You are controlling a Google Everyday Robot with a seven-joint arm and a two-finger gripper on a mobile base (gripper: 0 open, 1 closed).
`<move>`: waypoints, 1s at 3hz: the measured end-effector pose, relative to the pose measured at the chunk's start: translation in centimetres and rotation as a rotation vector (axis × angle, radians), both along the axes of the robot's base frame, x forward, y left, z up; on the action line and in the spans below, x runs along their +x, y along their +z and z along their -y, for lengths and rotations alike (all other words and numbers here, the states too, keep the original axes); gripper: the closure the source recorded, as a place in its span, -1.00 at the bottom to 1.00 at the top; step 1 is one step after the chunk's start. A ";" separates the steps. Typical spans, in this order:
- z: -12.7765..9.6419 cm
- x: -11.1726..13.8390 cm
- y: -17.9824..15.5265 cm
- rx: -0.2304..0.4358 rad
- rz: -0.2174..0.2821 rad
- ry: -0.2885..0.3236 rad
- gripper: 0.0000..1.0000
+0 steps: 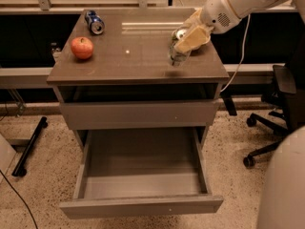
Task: Pick 7up can from middle drawer and place on counter
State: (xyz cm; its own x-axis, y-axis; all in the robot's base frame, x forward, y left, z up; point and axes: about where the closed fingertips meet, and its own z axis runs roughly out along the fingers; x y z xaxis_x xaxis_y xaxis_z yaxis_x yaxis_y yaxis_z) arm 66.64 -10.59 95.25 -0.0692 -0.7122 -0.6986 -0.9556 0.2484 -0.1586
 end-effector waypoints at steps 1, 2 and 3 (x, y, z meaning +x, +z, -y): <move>-3.2 2.9 -1.5 -0.030 -0.024 0.014 1.00; -4.5 5.1 -2.5 -0.037 -0.046 0.002 1.00; -5.3 7.2 -3.1 -0.016 -0.060 -0.028 0.64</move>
Offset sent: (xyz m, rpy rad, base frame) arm 0.0856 0.0514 -0.0255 -0.0471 0.0662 -0.0181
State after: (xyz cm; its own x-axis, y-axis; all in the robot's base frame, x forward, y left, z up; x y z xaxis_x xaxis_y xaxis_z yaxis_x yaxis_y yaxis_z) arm 73.84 -5.33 92.19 -0.1306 -0.7208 -0.6808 -0.9564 0.2726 -0.1052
